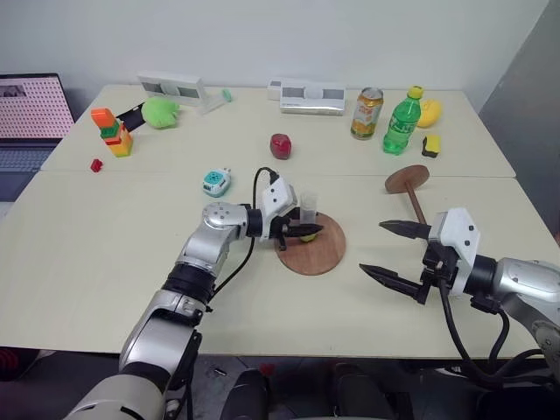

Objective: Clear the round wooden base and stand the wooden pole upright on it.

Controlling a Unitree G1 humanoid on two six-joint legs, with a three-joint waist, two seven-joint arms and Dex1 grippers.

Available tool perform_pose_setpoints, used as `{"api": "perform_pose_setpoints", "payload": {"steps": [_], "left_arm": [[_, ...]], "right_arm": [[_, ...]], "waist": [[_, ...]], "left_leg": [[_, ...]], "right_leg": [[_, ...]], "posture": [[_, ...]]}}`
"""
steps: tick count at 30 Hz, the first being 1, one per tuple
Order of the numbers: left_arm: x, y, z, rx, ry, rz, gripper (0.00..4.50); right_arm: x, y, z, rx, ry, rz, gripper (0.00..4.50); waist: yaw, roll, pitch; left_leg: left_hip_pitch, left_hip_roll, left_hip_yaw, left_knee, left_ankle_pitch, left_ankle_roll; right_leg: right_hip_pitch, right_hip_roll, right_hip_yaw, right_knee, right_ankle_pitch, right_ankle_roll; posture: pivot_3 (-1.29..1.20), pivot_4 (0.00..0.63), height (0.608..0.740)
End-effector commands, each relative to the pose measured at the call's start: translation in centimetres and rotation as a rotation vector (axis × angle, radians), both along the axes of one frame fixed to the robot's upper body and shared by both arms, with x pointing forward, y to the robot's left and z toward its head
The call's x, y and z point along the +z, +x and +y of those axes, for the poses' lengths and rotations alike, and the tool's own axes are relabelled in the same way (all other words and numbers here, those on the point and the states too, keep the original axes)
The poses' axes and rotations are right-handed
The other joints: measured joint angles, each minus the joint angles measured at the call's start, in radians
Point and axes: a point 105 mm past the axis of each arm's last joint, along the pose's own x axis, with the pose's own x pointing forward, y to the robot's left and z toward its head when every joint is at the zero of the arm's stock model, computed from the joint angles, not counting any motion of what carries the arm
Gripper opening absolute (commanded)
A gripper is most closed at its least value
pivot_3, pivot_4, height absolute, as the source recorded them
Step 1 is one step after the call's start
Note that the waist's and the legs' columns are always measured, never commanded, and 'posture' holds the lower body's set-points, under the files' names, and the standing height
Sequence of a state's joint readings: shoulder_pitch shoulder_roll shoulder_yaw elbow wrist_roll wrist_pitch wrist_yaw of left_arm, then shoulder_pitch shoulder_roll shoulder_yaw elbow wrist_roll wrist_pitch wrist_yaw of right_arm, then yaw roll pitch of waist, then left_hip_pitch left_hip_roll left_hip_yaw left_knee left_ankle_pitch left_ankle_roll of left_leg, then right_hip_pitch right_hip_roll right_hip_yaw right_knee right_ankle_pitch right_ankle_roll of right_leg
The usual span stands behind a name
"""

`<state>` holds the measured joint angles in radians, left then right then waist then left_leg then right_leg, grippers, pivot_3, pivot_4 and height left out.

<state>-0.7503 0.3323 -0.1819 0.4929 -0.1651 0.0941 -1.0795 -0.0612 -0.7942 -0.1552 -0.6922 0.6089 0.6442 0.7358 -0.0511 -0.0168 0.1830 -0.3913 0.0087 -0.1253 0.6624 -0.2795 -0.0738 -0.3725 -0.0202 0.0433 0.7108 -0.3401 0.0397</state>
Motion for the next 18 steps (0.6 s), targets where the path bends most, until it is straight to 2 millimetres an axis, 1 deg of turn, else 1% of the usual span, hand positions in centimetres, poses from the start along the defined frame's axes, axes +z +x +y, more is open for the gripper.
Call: {"api": "perform_pose_setpoints", "payload": {"steps": [1, 3, 4, 5, 7, 9, 12, 15, 18], "left_arm": [[3.7, 2.8, 2.3, 0.188, -0.077, -0.099, 1.24], [4.4, 3.9, 3.1, 0.268, -0.093, -0.121, 1.24], [4.8, 5.2, 4.1, 0.355, -0.096, -0.121, 1.24], [5.1, 6.0, 4.8, 0.415, -0.098, -0.119, 1.24], [5.3, 7.5, 5.8, 0.524, -0.102, -0.109, 1.24], [5.4, 8.6, 6.4, 0.609, -0.104, -0.109, 1.24], [5.4, 9.6, 6.5, 0.684, -0.097, -0.113, 1.24], [5.2, 10.5, 6.9, 0.791, -0.117, -0.074, 1.24], [4.5, 10.7, 6.9, 0.832, -0.13, -0.03, 1.24]], "right_arm": [[0.9, 0.0, 0.3, 0.009, 0.013, -0.044, 4.5], [0.9, 0.0, 0.4, 0.008, 0.014, -0.044, 4.5], [0.8, 0.0, 0.4, 0.006, 0.017, -0.045, 4.5], [0.8, 0.0, 0.4, 0.006, 0.018, -0.045, 4.5], [0.8, 0.0, 0.5, 0.004, 0.021, -0.046, 4.5], [0.8, 0.1, 0.6, 0.003, 0.025, -0.048, 4.5], [0.8, 0.2, 0.6, 0.0, 0.027, -0.051, 4.5], [0.8, 0.1, 0.7, -0.003, 0.028, -0.054, 4.5], [0.8, 0.2, 0.6, -0.008, 0.028, -0.057, 4.5]], "waist": [[0.0, 0.0, 0.0], [0.001, 0.0, 0.0], [0.001, 0.0, 0.0], [0.003, -0.001, 0.001], [0.001, -0.001, 0.001], [0.002, -0.001, 0.001], [0.002, -0.001, 0.001], [0.002, -0.002, 0.001], [0.0, -0.002, 0.001]], "left_leg": [[0.0, 0.0, 0.0, 0.0, 0.0, 0.0], [0.0, 0.0, -0.001, 0.0, 0.0, 0.0], [0.0, 0.0, -0.001, 0.001, 0.0, 0.0], [-0.001, 0.0, -0.001, 0.001, 0.0, 0.0], [-0.001, -0.001, -0.002, 0.001, 0.0, 0.0], [-0.002, -0.001, -0.002, 0.001, 0.0, 0.0], [-0.002, -0.001, -0.001, 0.001, 0.0, 0.0], [-0.003, -0.001, -0.002, 0.001, 0.0, 0.0], [-0.003, -0.001, -0.002, 0.001, 0.0, 0.0]], "right_leg": [[0.0, 0.0, 0.0, 0.0, 0.0, 0.0], [0.0, 0.0, 0.0, 0.0, 0.0, 0.0], [0.0, 0.0, -0.001, 0.0, 0.0, 0.0], [0.0, 0.0, -0.001, 0.0, 0.0, 0.0], [0.0, 0.0, -0.002, 0.0, 0.0, 0.0], [-0.001, -0.001, -0.002, -0.001, 0.0, 0.0], [-0.001, -0.001, -0.002, -0.001, 0.0, 0.0], [-0.001, -0.001, -0.002, -0.001, 0.0, 0.0], [-0.002, -0.001, -0.002, 0.0, 0.0, 0.0]], "posture": [[0.0, 0.15, 0.74], [0.0, 0.15, 0.74], [0.0, 0.15, 0.74], [0.0, 0.15, 0.74], [0.0, 0.15, 0.74], [0.0, 0.15, 0.74], [0.0, 0.15, 0.74], [0.0, 0.15, 0.74], [0.0, 0.15, 0.74]]}}
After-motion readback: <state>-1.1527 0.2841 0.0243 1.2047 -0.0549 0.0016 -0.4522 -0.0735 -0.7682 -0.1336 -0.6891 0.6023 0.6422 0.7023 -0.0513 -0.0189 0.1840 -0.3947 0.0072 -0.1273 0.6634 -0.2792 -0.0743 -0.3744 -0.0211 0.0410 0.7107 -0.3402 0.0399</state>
